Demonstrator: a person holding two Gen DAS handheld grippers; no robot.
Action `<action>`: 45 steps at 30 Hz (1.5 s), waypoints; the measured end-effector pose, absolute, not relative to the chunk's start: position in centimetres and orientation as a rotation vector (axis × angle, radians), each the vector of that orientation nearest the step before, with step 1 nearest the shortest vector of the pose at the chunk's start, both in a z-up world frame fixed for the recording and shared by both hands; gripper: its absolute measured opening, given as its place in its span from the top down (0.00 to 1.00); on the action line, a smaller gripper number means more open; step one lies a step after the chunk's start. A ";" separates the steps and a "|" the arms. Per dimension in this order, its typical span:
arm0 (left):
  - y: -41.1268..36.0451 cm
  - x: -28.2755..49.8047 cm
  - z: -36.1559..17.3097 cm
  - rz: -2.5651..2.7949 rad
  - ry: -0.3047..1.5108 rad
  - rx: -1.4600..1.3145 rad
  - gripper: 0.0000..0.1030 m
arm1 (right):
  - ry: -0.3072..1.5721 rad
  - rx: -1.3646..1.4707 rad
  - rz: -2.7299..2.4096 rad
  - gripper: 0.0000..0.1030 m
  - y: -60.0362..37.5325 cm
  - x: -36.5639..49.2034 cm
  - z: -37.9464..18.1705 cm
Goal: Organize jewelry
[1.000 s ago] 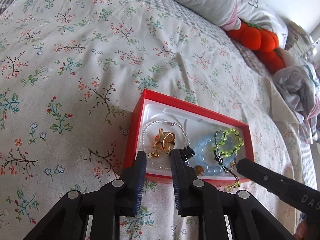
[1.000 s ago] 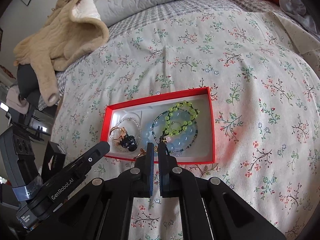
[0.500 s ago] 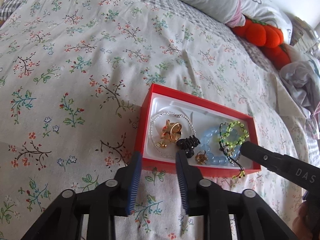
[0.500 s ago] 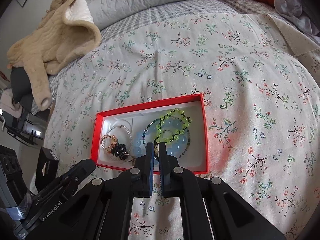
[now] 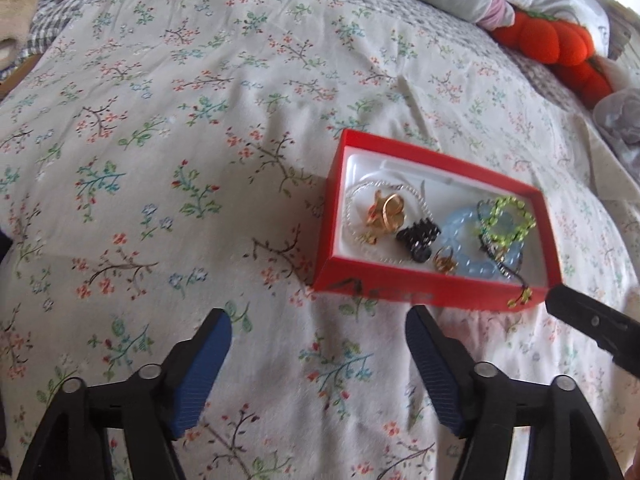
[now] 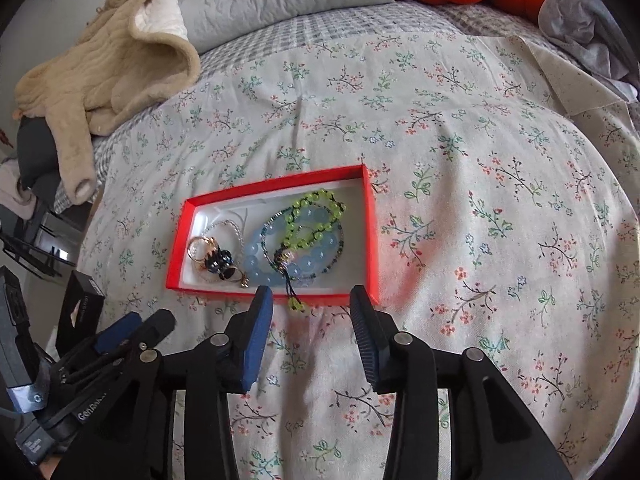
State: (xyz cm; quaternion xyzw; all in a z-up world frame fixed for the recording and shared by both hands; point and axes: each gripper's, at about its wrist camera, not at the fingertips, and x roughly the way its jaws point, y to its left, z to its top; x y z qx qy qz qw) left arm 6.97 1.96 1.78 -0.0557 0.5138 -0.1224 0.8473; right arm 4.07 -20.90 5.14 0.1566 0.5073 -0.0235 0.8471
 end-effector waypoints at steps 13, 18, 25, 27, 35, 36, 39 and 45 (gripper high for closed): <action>2.9 3.0 1.2 -0.136 1.087 0.043 0.00 | 1.107 0.130 -0.154 0.04 -19.6 -1.3 3.5; 3.0 2.1 0.9 -0.114 1.079 0.065 0.00 | 1.093 0.112 -0.189 0.03 -19.6 -2.3 3.0; 2.3 1.9 0.5 -0.101 1.074 0.080 0.00 | 1.094 0.070 -0.181 0.03 -18.6 -2.2 2.4; 2.0 1.9 0.5 -0.104 1.074 0.082 0.00 | 1.094 0.069 -0.179 0.03 -18.5 -2.1 2.3; 1.2 2.0 0.4 -0.112 1.070 0.094 0.00 | 1.093 0.069 -0.191 0.03 -18.8 -1.9 2.3; 1.2 2.0 0.4 -0.113 1.070 0.096 0.00 | 1.093 0.070 -0.191 0.03 -18.8 -1.9 2.3; 1.0 1.9 0.4 -0.114 1.068 0.100 0.00 | 1.094 0.069 -0.194 0.03 -18.9 -2.0 2.3; 1.0 1.8 0.4 -0.111 1.067 0.103 0.00 | 1.098 0.068 -0.194 0.03 -18.9 -2.0 2.2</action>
